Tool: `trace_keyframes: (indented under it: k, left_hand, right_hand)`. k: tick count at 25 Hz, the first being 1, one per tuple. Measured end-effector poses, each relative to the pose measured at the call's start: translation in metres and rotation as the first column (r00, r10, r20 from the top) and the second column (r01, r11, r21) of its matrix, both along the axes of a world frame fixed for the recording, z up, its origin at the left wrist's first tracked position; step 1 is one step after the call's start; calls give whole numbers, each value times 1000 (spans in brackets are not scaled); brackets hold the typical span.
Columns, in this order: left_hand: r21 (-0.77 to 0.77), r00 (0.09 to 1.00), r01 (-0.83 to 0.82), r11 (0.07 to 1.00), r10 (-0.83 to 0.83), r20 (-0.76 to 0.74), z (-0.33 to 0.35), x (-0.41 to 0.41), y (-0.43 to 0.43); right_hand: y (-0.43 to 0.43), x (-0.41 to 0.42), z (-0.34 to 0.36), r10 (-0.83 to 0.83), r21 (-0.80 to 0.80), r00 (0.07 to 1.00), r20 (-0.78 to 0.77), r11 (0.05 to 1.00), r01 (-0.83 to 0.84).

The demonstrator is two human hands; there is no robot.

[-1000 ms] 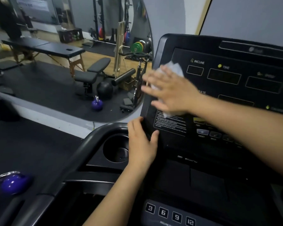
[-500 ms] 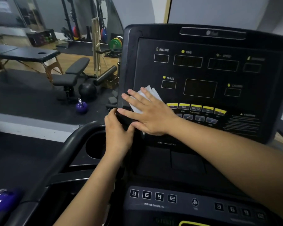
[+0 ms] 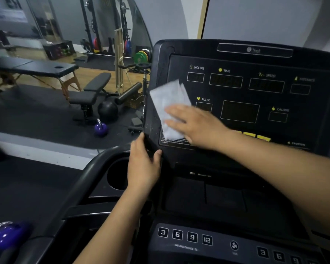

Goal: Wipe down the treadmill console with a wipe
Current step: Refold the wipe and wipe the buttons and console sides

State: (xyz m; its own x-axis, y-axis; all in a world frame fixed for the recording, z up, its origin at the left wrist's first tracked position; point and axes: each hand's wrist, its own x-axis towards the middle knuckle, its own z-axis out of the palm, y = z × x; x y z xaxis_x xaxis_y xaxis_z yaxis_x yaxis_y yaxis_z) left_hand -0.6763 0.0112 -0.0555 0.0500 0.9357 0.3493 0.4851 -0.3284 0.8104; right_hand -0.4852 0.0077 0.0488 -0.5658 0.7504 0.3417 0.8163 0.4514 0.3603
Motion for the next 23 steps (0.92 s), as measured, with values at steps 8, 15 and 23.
trace_keyframes:
  k: [8, 15, 23]
  left_hand:
    - [7, 997, 45, 999, -45, -61, 10, -16, 5]
    - [311, 991, 9, 950, 34, -133, 22, -23, 9]
    - [172, 991, 53, 984, -31, -131, 25, -2, 4]
  right_hand:
    - [66, -19, 61, -187, 121, 969, 164, 978, 168]
    - [-11, -22, -46, 211, -199, 957, 199, 965, -171]
    - [-12, -23, -16, 205, -170, 972, -116, 960, -223]
